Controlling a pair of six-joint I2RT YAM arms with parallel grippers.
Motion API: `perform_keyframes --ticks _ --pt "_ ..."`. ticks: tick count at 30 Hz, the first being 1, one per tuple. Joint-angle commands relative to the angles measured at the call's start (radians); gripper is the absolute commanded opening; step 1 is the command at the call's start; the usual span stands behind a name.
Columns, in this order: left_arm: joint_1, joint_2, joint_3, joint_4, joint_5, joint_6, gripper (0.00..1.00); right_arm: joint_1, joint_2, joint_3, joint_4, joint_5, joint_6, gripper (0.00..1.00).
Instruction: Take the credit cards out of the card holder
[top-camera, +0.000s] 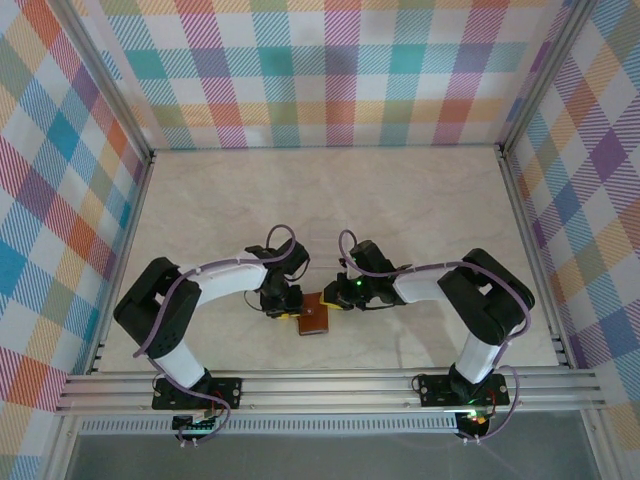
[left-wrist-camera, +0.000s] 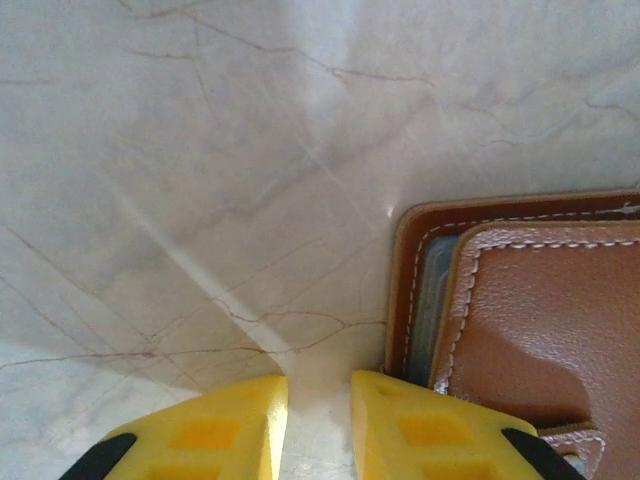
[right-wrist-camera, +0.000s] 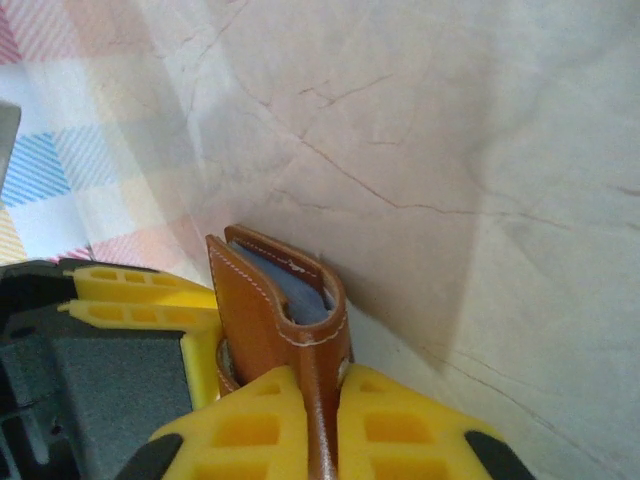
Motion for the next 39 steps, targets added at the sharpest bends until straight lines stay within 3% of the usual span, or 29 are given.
perform_keyframes --ticks 1,3,7,14,27,33,39 --pt "-0.017 0.007 0.018 0.092 -0.004 0.002 0.27 0.026 -0.046 -0.018 -0.029 0.016 0.002 0.03" --pt "-0.017 -0.058 0.018 0.071 -0.042 -0.004 0.33 0.029 -0.087 -0.01 -0.115 0.076 -0.011 0.0" --pt "-0.037 -0.127 0.068 0.008 -0.08 0.002 0.36 0.04 -0.134 -0.019 -0.152 0.149 0.029 0.0" --pt "-0.116 -0.067 0.113 0.043 0.011 -0.019 0.34 0.054 -0.114 -0.024 -0.117 0.138 0.068 0.0" --pt "-0.152 0.024 0.09 0.016 -0.022 -0.015 0.32 0.059 -0.114 -0.036 -0.107 0.149 0.085 0.0" --pt "-0.158 -0.006 0.075 -0.017 -0.06 -0.011 0.27 0.059 -0.114 -0.033 -0.113 0.157 0.088 0.0" --pt "-0.158 -0.004 0.063 -0.002 -0.038 -0.002 0.31 0.06 -0.106 -0.03 -0.111 0.151 0.09 0.0"
